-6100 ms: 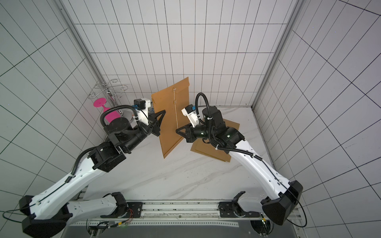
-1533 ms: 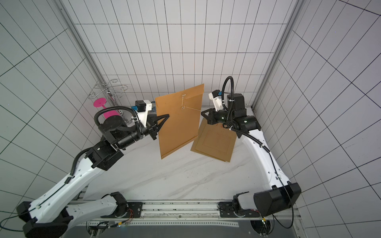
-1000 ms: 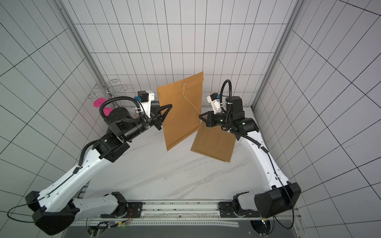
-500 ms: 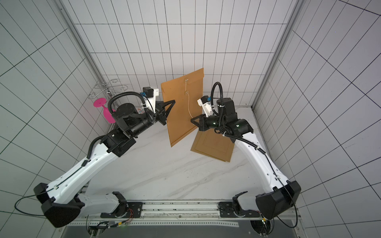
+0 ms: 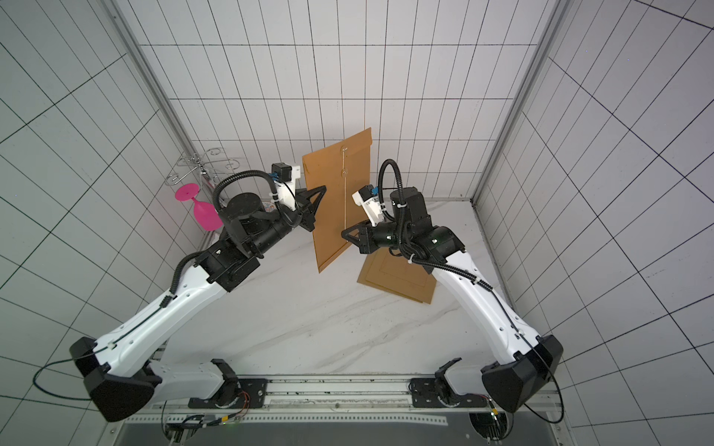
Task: Open the file bag
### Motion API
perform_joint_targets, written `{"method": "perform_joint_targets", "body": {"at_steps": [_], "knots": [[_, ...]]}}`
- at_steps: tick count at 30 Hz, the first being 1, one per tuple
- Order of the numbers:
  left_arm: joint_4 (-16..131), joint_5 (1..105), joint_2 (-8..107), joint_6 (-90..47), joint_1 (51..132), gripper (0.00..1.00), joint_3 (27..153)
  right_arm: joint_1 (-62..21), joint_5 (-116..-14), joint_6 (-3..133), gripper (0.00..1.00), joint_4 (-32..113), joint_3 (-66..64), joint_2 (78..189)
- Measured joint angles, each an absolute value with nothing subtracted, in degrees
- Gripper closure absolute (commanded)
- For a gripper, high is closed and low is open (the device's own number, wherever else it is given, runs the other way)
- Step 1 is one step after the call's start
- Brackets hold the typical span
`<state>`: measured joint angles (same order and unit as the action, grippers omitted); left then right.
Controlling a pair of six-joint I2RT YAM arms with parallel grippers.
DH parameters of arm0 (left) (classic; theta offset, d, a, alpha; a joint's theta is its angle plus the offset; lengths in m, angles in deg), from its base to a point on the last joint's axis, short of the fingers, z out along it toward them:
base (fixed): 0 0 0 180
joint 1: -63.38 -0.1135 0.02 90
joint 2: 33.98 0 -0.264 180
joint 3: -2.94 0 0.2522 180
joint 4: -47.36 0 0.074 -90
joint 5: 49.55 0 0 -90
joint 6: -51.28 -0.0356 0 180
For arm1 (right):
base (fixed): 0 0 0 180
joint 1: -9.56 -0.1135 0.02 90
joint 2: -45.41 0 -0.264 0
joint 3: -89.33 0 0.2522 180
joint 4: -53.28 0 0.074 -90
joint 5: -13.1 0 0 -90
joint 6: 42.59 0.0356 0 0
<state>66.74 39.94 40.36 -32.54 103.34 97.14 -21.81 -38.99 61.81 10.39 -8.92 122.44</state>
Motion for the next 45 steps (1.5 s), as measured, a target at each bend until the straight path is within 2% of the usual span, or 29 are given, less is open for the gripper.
{"method": "perform_joint_targets", "body": {"at_steps": [23,45], "knots": [[69.1,31.0,42.6,-39.8,106.4,1.0,94.9,-23.2,-38.9,63.1,1.0,10.6,-13.4,122.4],[71.7,31.0,43.2,-42.6,108.0,1.0,92.5,-23.5,-39.0,63.2,1.0,9.7,-20.1,122.7]]}}
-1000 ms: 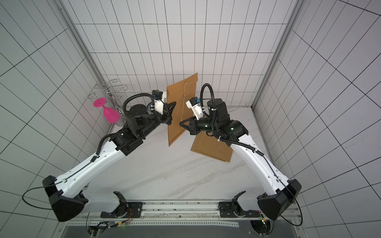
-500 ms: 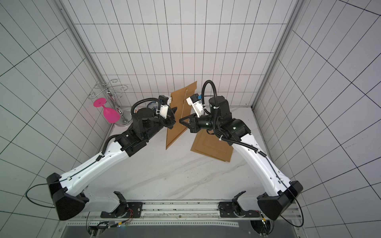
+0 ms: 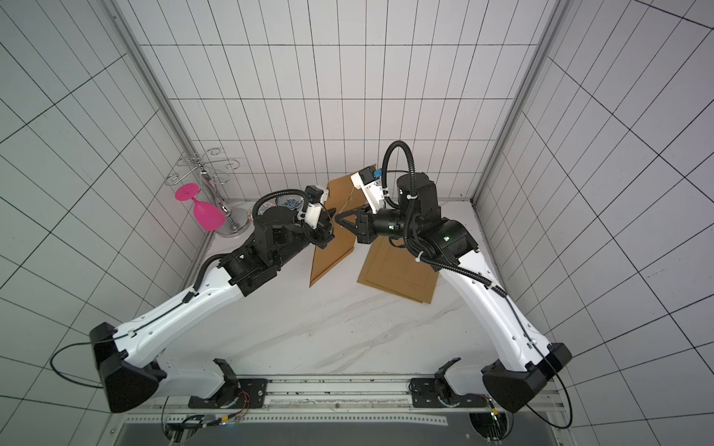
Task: Open the file bag
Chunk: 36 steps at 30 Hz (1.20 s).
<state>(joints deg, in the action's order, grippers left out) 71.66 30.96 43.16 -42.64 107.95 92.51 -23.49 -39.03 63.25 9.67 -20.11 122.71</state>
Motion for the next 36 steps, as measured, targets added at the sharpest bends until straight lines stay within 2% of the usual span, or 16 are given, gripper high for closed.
{"method": "perform_joint_targets", "body": {"at_steps": [17,36], "knots": [[71.8,32.6,42.1,-43.3,108.0,1.0,89.6,-23.5,-42.0,62.4,1.0,7.5,-23.4,123.4],[72.8,36.3,32.5,-44.6,108.0,1.0,82.2,-23.5,-44.7,60.2,1.0,5.4,-26.3,123.4]]}}
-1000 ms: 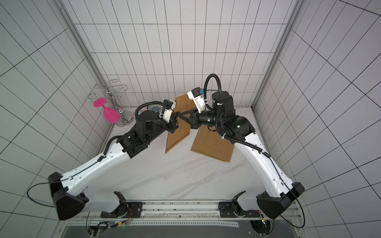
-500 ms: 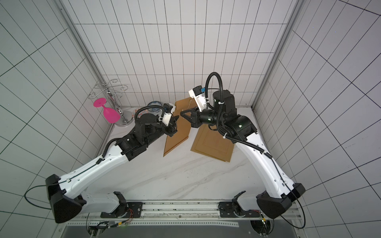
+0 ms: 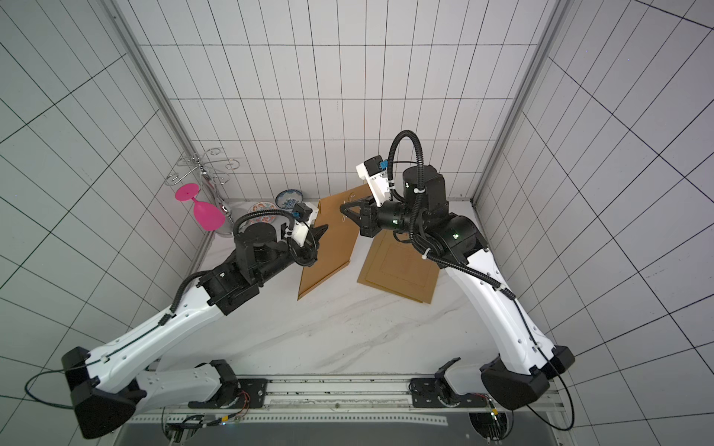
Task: Open the file bag
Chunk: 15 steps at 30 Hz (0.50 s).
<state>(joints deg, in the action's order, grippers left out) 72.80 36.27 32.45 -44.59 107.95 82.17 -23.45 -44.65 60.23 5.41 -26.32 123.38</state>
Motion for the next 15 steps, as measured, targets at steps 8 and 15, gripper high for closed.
{"method": "perform_joint_targets", "body": {"at_steps": [8,15], "knots": [[73.9,38.1,29.6,-44.9,107.7,1.0,78.8,-23.4,-44.7,59.9,1.0,5.4,-26.3,123.4],[74.5,40.5,28.3,-45.0,106.7,1.0,77.4,-22.7,-44.6,59.8,1.0,5.4,-26.3,123.4]]}}
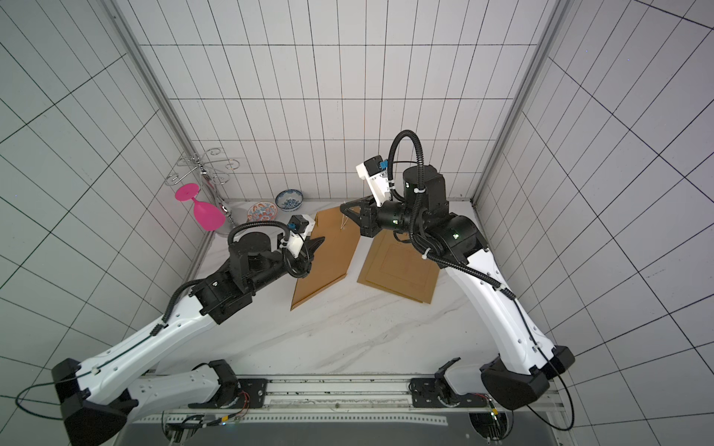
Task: Open the file bag
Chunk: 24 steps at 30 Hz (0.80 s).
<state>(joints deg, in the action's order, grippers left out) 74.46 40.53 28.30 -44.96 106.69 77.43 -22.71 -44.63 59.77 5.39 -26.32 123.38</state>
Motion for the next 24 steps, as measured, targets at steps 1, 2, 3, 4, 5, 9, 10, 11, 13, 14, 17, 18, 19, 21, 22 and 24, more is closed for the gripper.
{"method": "perform_joint_targets", "body": {"at_steps": [1,2,3,4,5,9,10,11,13,14,17,18,19,21,22,24], "knots": [[74.5,40.9,28.0,-44.9,106.4,1.0,77.2,-22.6,-44.6,59.8,1.0,5.4,-26.3,123.4],[74.5,41.5,27.8,-44.8,106.0,1.0,76.9,-22.4,-44.6,59.8,1.0,5.4,-26.3,123.4],[74.6,41.9,27.5,-44.7,105.6,1.0,76.6,-22.2,-44.7,59.8,1.0,5.4,-26.3,123.4],[74.7,42.3,27.2,-44.7,105.3,1.0,76.3,-22.0,-44.7,59.8,1.0,5.4,-26.3,123.4],[74.7,42.6,26.9,-44.6,104.9,1.0,75.8,-21.8,-44.6,59.8,1.0,5.4,-26.3,123.4],[75.0,44.0,25.3,-44.2,103.7,1.0,74.3,-20.7,-44.7,59.8,1.0,5.4,-26.3,123.4],[75.2,44.4,24.8,-44.2,103.5,1.0,73.9,-20.3,-44.7,59.8,1.0,5.5,-26.3,123.4],[75.2,44.8,24.3,-44.1,103.2,1.0,73.6,-19.9,-44.7,59.8,1.0,5.5,-26.2,123.4],[75.2,45.4,23.5,-44.1,102.7,1.0,73.2,-19.3,-44.6,59.8,1.0,5.5,-26.2,123.4],[75.3,45.7,23.1,-43.9,102.5,1.0,73.0,-18.9,-44.6,59.8,1.0,5.5,-26.2,123.4],[75.3,46.3,22.2,-43.6,101.7,1.0,72.7,-18.1,-44.6,59.8,1.0,5.5,-26.2,123.4],[75.3,46.5,22.1,-43.4,101.5,1.0,72.7,-17.8,-44.5,59.8,1.0,5.6,-26.0,123.4],[75.3,46.6,22.0,-43.2,101.1,1.0,72.7,-17.5,-44.6,59.8,1.0,5.7,-25.8,123.3],[75.4,46.7,21.9,-42.9,100.4,1.0,72.7,-16.7,-44.6,59.8,1.0,5.9,-24.6,122.9],[75.5,46.7,21.9,-42.7,100.1,1.0,72.7,-16.2,-44.6,59.8,1.0,5.9,-23.8,122.5],[76.0,46.7,21.9,-42.3,99.5,1.0,72.7,-15.1,-45.0,59.8,1.0,5.9,-22.5,121.9]]}}
